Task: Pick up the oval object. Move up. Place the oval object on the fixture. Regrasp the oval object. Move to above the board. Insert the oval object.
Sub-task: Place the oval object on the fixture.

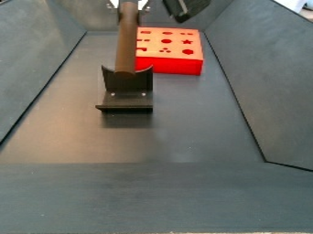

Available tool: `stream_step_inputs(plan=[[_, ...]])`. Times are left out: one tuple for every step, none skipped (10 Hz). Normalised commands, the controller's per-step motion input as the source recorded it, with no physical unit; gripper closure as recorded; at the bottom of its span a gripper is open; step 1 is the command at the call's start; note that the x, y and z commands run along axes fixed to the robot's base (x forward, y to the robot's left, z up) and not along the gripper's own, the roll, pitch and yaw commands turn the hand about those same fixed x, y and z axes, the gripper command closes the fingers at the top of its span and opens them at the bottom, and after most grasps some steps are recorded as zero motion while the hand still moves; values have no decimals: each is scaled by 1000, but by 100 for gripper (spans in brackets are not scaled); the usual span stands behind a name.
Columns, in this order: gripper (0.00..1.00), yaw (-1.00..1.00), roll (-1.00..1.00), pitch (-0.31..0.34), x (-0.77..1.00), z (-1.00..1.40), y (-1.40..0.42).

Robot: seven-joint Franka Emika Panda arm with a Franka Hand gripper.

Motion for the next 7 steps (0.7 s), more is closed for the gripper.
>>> stream_step_inputs(plan=[[100, -53, -685, 148, 182, -18, 46], [100, -86, -465, 134, 97, -20, 49], [100, -96, -356, 112, 74, -15, 49], [100, -106, -214, 74, 58, -6, 26], [100, -34, -1000, 244, 127, -1000, 131], [100, -53, -1000, 236, 135, -1000, 139], [100, -87, -1000, 253, 144, -1000, 141]])
